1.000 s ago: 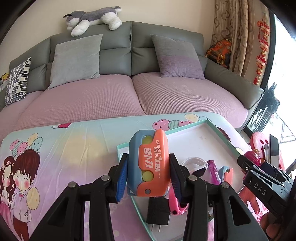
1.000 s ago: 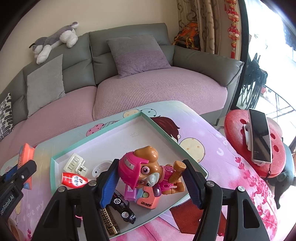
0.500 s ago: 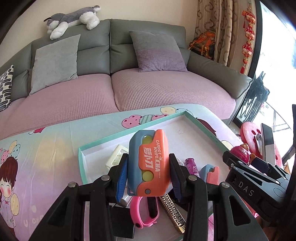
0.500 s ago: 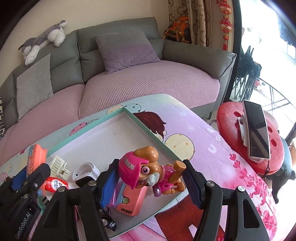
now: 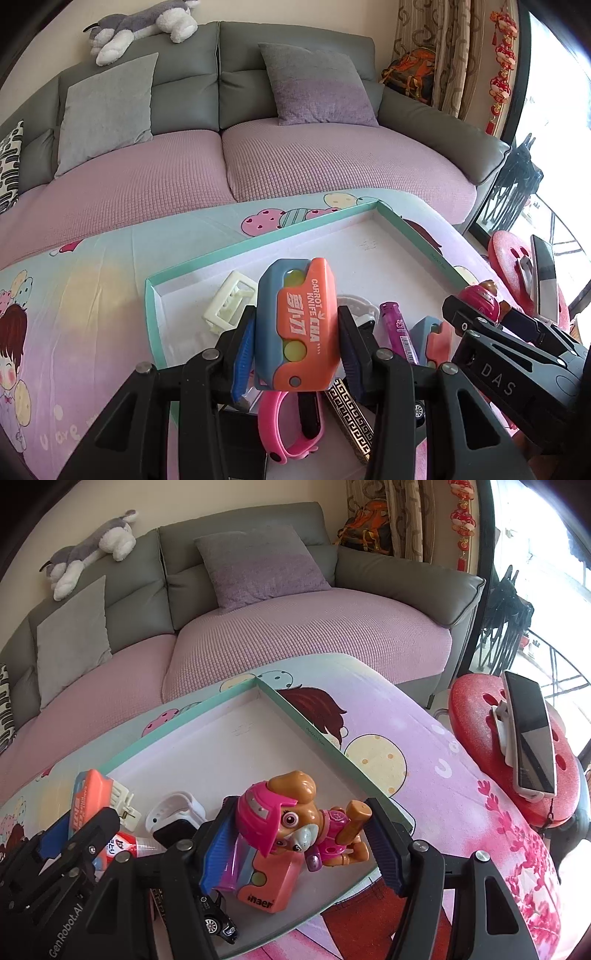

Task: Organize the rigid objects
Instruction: 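Lower the folding toy and puppy figure into the tray and open both tools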

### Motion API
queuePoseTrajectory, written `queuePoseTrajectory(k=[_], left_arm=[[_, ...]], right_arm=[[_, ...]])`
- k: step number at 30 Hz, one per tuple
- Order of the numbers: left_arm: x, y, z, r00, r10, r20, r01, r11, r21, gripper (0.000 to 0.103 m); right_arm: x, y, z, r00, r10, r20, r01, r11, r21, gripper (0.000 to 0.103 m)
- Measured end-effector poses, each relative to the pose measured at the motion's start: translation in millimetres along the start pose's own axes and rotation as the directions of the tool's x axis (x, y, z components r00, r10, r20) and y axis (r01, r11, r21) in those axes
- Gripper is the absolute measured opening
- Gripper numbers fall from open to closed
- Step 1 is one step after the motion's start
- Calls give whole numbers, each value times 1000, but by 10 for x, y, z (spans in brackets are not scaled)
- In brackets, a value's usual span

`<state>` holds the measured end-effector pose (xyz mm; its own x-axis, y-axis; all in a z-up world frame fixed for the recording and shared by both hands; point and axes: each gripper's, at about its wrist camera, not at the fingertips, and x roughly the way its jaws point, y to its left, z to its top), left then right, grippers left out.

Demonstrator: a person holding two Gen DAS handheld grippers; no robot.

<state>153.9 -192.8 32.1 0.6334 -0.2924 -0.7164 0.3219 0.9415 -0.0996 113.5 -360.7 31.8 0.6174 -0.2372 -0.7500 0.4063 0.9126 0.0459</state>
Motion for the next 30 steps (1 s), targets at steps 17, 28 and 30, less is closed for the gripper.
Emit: queuePoseTrajectory(k=[17, 28, 30], left_arm=[[322, 163, -95, 996, -5, -88, 1, 999, -55, 44], [251, 195, -59, 996, -14, -83, 8, 997, -71, 45], [192, 205, -33, 997, -11, -73, 6, 998, -69, 52]], right_arm=[[331, 154, -79, 998, 13, -58, -14, 1000, -21, 70], [260, 183, -38, 998, 18, -66, -21, 999, -36, 71], [241, 187, -26, 997, 22, -71, -25, 999, -42, 72]])
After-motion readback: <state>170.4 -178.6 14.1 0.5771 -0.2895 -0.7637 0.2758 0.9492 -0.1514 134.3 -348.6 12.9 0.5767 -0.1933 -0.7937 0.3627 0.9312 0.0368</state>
